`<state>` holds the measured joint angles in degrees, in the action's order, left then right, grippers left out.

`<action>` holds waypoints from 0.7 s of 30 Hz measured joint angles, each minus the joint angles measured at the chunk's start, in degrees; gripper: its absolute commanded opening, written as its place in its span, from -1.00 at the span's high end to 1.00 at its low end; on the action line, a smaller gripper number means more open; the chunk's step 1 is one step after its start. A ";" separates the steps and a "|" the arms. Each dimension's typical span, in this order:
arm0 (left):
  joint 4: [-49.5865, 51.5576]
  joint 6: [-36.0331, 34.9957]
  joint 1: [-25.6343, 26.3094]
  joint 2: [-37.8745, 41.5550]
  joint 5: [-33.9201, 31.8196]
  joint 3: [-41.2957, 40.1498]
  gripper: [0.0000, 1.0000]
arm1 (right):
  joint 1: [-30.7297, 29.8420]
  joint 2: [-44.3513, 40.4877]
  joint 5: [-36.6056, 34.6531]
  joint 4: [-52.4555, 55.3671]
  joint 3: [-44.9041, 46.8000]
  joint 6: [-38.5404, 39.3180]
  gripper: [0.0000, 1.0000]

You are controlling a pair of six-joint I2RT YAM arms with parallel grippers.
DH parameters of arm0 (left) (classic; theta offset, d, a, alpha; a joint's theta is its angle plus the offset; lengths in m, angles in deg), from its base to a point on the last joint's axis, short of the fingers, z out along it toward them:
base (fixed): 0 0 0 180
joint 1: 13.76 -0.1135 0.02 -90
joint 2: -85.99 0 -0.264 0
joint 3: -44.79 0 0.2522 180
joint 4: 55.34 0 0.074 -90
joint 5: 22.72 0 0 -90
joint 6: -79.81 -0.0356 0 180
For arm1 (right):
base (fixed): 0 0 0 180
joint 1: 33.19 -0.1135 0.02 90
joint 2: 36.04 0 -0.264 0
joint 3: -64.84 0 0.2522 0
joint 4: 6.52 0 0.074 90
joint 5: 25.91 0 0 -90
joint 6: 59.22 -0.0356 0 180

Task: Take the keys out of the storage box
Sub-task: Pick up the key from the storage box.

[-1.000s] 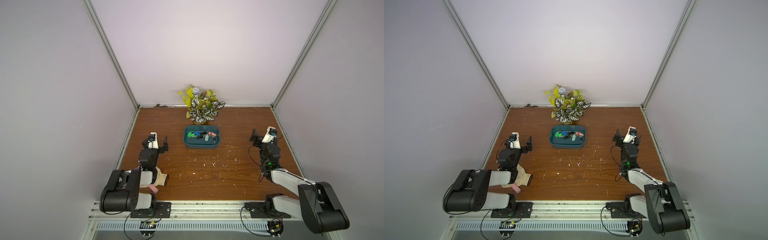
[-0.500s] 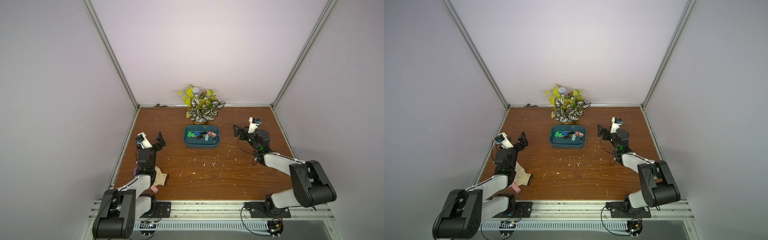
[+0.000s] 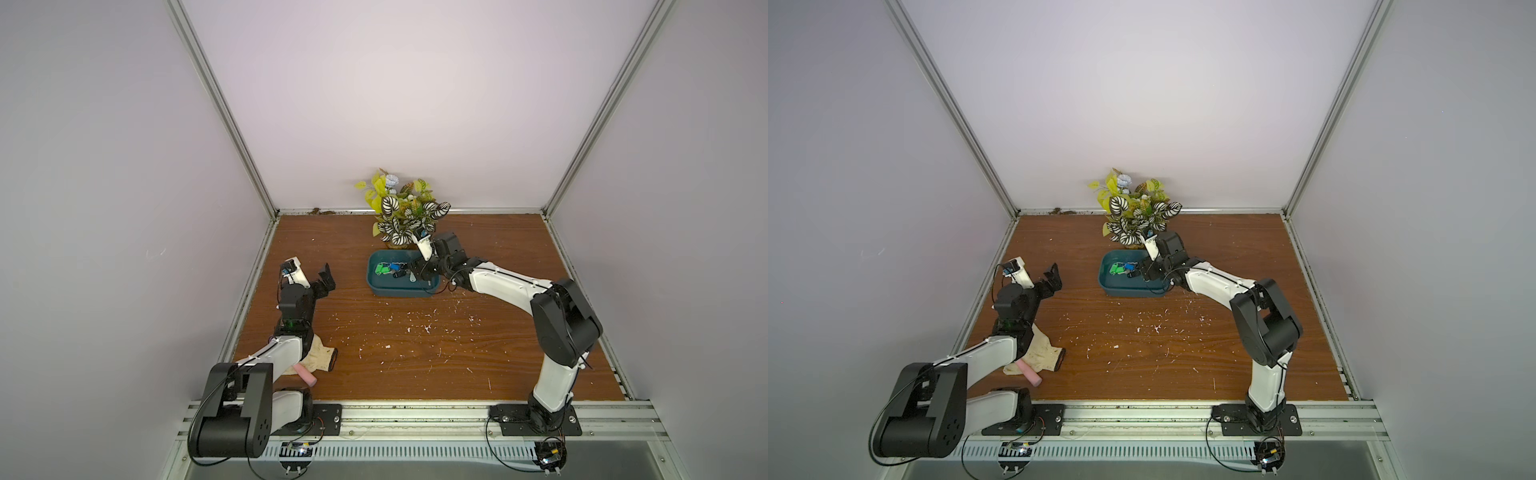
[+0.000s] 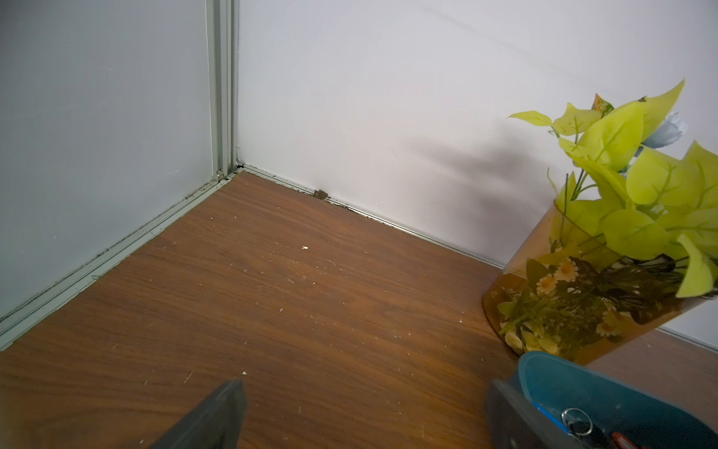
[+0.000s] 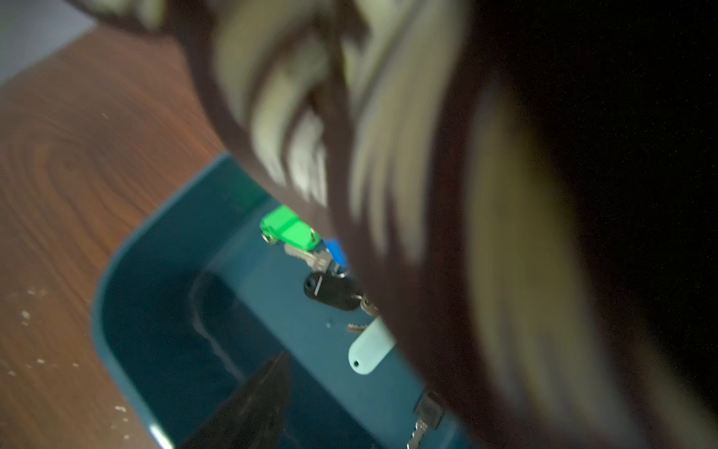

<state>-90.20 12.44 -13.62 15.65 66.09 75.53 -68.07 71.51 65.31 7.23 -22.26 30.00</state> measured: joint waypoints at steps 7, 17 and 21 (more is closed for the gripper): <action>0.04 -0.57 0.00 0.20 0.94 0.00 -1.00 | 0.11 10.82 -1.60 9.53 -11.28 0.92 -0.25; -0.04 -1.20 0.00 0.44 1.16 0.00 -1.00 | 0.11 15.06 -1.81 13.11 -16.90 1.03 -0.16; -0.04 -1.22 0.00 0.44 1.16 0.00 -1.00 | 0.11 15.47 -0.59 12.98 -18.05 0.79 -0.17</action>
<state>-90.24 11.22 -13.62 16.08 67.25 75.53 -67.96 86.98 64.72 20.22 -40.31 30.79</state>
